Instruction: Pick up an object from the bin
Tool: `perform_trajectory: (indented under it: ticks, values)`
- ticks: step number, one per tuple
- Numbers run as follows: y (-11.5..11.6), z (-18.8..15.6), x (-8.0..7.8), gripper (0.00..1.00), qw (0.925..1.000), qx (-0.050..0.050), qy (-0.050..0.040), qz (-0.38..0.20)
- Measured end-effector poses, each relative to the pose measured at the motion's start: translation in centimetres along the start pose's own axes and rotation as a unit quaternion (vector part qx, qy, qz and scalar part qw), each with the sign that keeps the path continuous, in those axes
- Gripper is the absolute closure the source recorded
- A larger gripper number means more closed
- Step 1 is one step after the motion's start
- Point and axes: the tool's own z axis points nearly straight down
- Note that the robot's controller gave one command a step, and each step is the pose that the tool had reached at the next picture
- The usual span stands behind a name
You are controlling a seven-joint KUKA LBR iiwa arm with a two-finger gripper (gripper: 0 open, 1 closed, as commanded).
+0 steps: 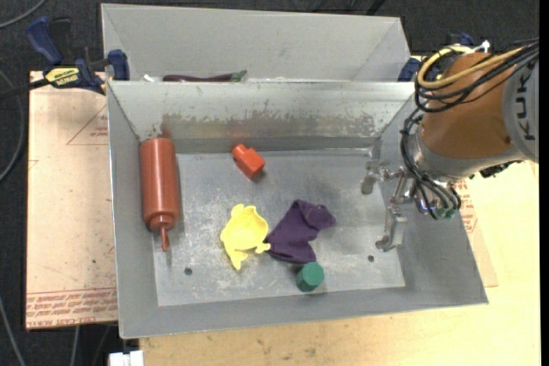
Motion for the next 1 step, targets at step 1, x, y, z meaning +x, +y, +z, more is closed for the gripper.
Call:
perform_trajectory:
  ticks: [1]
  values:
    - [0.03,-0.46,-0.16,0.00,1.0000,0.001,-0.0037,-0.001]
